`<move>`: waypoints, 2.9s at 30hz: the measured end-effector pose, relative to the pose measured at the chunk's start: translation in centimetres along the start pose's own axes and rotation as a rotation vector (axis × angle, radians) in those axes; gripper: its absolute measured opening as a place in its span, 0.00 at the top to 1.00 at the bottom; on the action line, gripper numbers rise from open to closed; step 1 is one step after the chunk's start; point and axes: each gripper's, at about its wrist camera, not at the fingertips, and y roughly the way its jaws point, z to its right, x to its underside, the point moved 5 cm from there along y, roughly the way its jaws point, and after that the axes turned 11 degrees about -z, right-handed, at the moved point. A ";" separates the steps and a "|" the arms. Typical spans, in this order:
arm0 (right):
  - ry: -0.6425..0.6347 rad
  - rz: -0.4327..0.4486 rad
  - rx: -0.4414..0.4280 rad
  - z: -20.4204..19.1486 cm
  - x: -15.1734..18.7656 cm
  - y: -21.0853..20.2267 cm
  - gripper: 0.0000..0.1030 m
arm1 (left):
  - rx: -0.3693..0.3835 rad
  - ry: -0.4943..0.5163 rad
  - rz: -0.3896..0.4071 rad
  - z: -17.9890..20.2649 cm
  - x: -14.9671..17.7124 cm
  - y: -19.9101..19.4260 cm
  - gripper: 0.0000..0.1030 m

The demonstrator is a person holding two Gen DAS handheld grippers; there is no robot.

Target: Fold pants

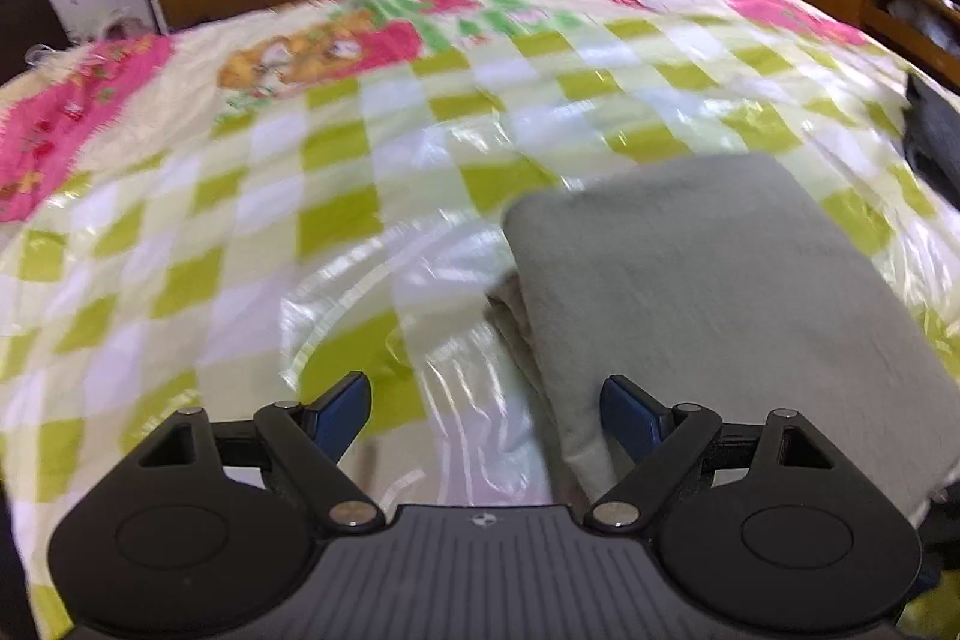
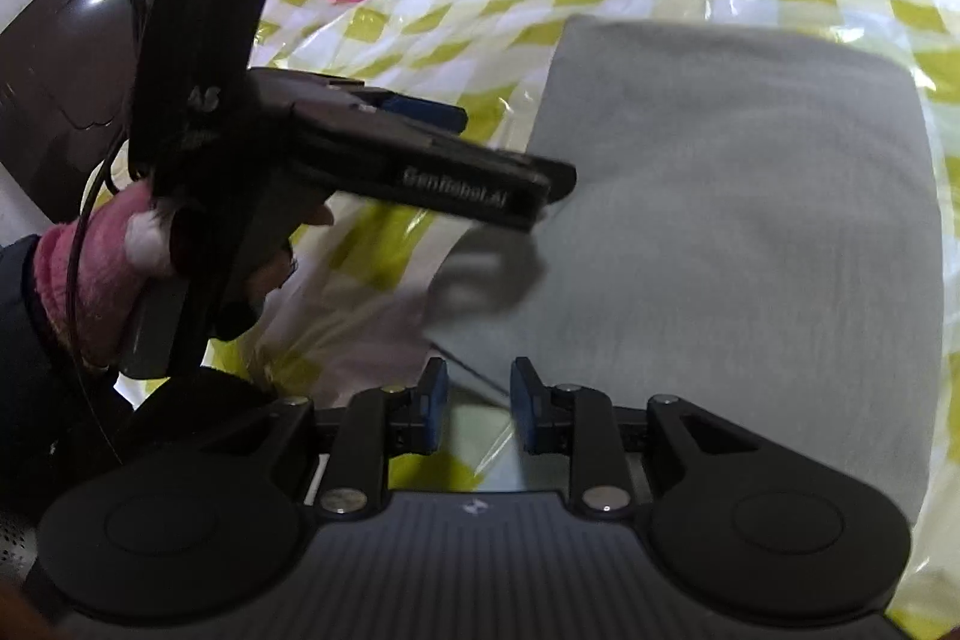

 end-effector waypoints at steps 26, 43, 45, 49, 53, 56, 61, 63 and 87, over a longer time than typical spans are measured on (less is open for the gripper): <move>0.147 0.216 -0.002 1.6 2.4 -3.4 0.74 | -0.134 -0.113 -0.004 -0.9 -0.8 0.9 0.00; 0.247 0.231 0.106 0.3 6.1 -5.7 0.67 | -0.049 -0.159 -0.002 1.3 6.9 -3.5 0.00; 0.238 0.239 0.108 -0.1 6.3 -5.8 0.67 | -0.048 -0.156 -0.001 1.5 7.4 -3.9 0.00; 0.247 0.264 0.134 -0.1 6.4 -6.2 0.67 | -0.033 -0.155 0.006 2.3 8.3 -4.7 0.00; 0.286 0.316 0.174 0.7 6.5 -7.2 0.67 | -0.002 -0.155 0.007 3.2 9.2 -5.3 0.00; 0.321 0.326 0.231 1.5 6.6 -7.5 0.67 | 0.019 -0.157 -0.010 4.1 9.7 -5.5 0.00; 0.370 0.302 0.276 2.6 6.8 -7.4 0.67 | 0.024 -0.128 -0.017 5.4 10.3 -5.7 0.00; 0.368 0.295 0.289 2.6 6.9 -7.4 0.67 | 0.033 -0.130 -0.010 5.5 10.4 -5.9 0.00; 0.277 0.235 0.445 1.4 7.1 -6.5 0.64 | 0.055 -0.106 -0.001 6.4 11.0 -6.5 0.00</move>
